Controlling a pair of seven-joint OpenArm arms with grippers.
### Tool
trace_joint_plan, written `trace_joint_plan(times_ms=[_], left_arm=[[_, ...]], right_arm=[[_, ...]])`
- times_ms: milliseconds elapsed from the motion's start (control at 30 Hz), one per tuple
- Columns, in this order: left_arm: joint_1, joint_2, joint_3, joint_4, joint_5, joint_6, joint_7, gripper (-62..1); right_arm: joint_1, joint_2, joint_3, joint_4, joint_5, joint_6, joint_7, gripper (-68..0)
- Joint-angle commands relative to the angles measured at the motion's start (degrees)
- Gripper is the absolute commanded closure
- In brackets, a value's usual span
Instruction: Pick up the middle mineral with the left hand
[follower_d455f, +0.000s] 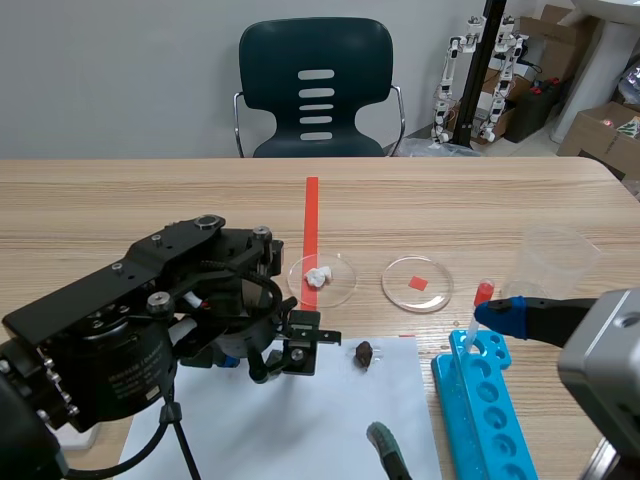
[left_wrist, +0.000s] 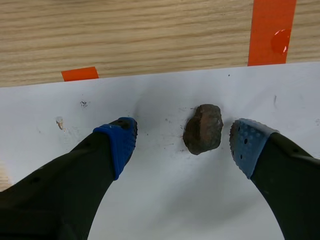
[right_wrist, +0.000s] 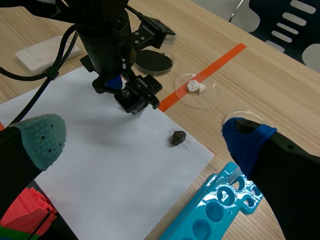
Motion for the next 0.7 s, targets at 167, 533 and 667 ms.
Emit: trace_joint_plan(times_ms=[167, 533, 667], left_arm=[[-0.6, 0.3, 0.3, 0.5, 0.1, 0.5, 0.2, -28.7], [-0.6, 0.3, 0.3, 0.5, 0.1, 0.5, 0.0, -12.8], [-0.6, 0.3, 0.3, 0.5, 0.1, 0.5, -0.2, -12.8]], right_arm=[[0.0, -0.2, 0.4, 1.2, 0.4, 0.0, 0.9, -67.9], [0.0, -0.2, 0.4, 1.2, 0.4, 0.0, 0.9, -67.9], [0.0, -0.2, 0.4, 1.2, 0.4, 0.0, 0.9, -67.9]])
